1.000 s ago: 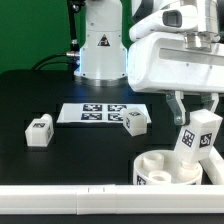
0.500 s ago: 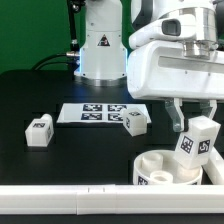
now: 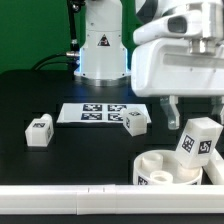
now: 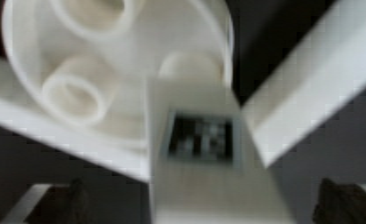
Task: Assemble stool
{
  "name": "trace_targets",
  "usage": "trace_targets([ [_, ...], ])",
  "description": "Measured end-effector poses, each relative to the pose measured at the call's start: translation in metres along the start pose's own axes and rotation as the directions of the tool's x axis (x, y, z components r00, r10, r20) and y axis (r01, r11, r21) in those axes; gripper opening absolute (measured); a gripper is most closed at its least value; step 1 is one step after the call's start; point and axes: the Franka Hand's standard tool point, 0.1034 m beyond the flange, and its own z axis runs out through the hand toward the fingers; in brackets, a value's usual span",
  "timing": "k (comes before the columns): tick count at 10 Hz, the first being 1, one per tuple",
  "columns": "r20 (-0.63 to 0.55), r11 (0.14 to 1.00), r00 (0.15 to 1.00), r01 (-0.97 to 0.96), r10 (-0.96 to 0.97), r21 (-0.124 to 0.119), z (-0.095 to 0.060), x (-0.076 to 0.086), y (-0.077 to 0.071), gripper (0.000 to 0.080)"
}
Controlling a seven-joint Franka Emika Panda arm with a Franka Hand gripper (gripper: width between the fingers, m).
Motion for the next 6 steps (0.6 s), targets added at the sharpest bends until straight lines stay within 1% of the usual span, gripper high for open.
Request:
trace_targets([
  [1, 0.096, 0.999, 0.995, -0.032, 0.029, 0.03, 0.0023, -0.0003, -0.0061, 0.0645],
  [2, 0.2, 0.997, 0.978, -0.063, 0.051, 0.054, 0.0022, 0.0033, -0.0122, 0.0645],
  [3, 0.247, 0.995, 0.968, -0.071, 0.053, 0.064, 0.0028, 0.0087, -0.015, 0.0649],
  [5, 0.251, 0.996, 0.967, -0.058, 0.039, 0.067, 0.0032, 0.0086, -0.0136, 0.0649],
  [6, 0.25, 0.997, 0.968, -0.028, 0.008, 0.074, 0.0029, 0.0087, -0.0129, 0.0649],
])
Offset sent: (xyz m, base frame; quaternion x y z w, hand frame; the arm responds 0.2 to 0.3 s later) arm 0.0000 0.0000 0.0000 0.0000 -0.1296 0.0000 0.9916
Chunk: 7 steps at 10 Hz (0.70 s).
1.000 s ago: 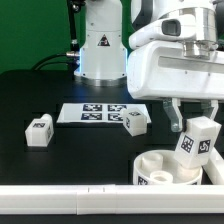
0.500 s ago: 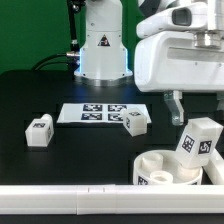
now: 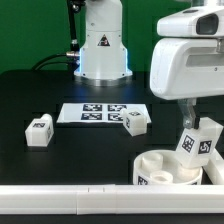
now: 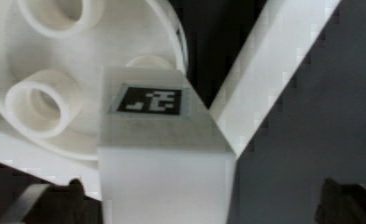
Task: Assemble stool
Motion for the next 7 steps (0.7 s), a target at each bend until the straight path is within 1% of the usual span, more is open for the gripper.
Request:
trace_targets([
  [1, 0.002, 0.994, 0.995, 0.105, -0.105, -0.016, -0.004, 0.002, 0.002, 0.0649],
  [2, 0.015, 0.962, 0.963, 0.27, -0.27, -0.027, -0.008, 0.003, 0.008, 0.0649],
  [3, 0.033, 0.891, 0.892, 0.452, -0.45, -0.043, -0.012, 0.005, 0.016, 0.0649],
  [4, 0.048, 0.82, 0.822, 0.57, -0.568, -0.054, -0.011, 0.006, 0.015, 0.0649],
  [5, 0.052, 0.804, 0.806, 0.592, -0.59, -0.051, -0.01, 0.005, 0.017, 0.0649],
  [7, 0.064, 0.734, 0.735, 0.678, -0.675, -0.05, -0.01, 0.004, 0.02, 0.0649],
])
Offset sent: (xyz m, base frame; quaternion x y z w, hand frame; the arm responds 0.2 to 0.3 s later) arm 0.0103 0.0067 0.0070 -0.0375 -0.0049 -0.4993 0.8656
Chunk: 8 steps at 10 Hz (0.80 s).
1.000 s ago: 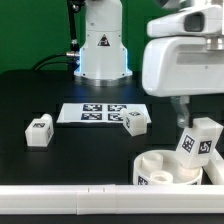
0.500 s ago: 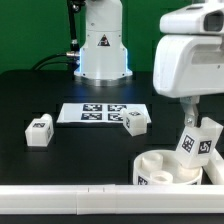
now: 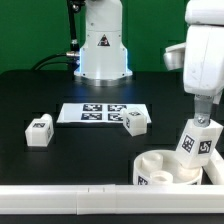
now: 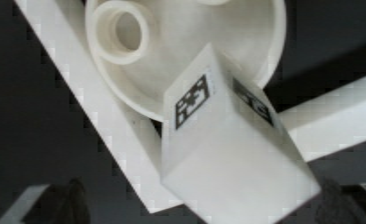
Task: Assemble stool
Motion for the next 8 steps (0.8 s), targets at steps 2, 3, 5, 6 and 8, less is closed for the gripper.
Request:
trace_targets([
  [2, 0.035, 0.972, 0.971, 0.236, -0.236, -0.013, 0.003, -0.001, -0.001, 0.0649],
  [3, 0.047, 0.95, 0.95, 0.311, -0.31, -0.019, 0.003, 0.002, -0.003, 0.0649],
  [5, 0.072, 0.865, 0.863, 0.502, -0.499, -0.019, 0.004, 0.009, -0.004, 0.0649],
  [6, 0.076, 0.837, 0.835, 0.547, -0.545, -0.018, 0.004, 0.009, 0.0, 0.0649],
  [8, 0.077, 0.836, 0.834, 0.549, -0.546, -0.018, 0.001, 0.006, 0.002, 0.0649],
])
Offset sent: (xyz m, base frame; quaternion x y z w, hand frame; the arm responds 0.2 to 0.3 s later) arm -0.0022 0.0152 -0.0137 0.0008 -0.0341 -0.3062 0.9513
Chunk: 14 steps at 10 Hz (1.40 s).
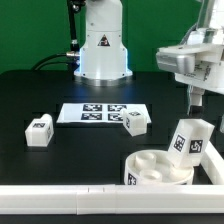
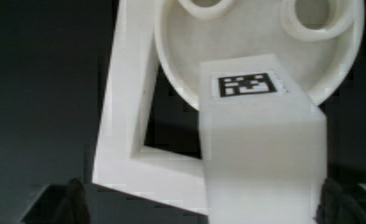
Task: Assemble stool
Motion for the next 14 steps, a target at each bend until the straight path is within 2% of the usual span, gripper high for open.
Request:
trace_targets([
  [3, 0.001, 1.0, 1.0, -0.007, 0.007, 0.003, 0.001, -0.001, -0.001, 0.0649],
  [4, 0.019, 0.999, 0.999, -0.049, 0.048, 0.022, 0.001, 0.0, -0.005, 0.0649],
  [5, 0.029, 0.997, 0.997, -0.066, 0.065, 0.031, 0.003, 0.002, -0.008, 0.0649],
  [8, 0.046, 0.994, 0.995, -0.091, 0.088, 0.061, 0.027, 0.0, -0.018, 0.0649],
  [10, 0.046, 0.991, 0.992, -0.123, 0.12, 0.058, 0.028, 0.0, -0.017, 0.0649],
  [11, 0.047, 0.989, 0.99, -0.134, 0.132, 0.057, 0.029, 0.0, -0.017, 0.0622],
  [12, 0.047, 0.987, 0.988, -0.149, 0.147, 0.057, 0.029, 0.0, -0.017, 0.0464],
  [13, 0.049, 0.982, 0.983, -0.179, 0.176, 0.056, 0.029, 0.0, -0.017, 0.0464],
  [14, 0.052, 0.969, 0.97, -0.24, 0.238, 0.053, 0.029, 0.0, -0.017, 0.0333],
])
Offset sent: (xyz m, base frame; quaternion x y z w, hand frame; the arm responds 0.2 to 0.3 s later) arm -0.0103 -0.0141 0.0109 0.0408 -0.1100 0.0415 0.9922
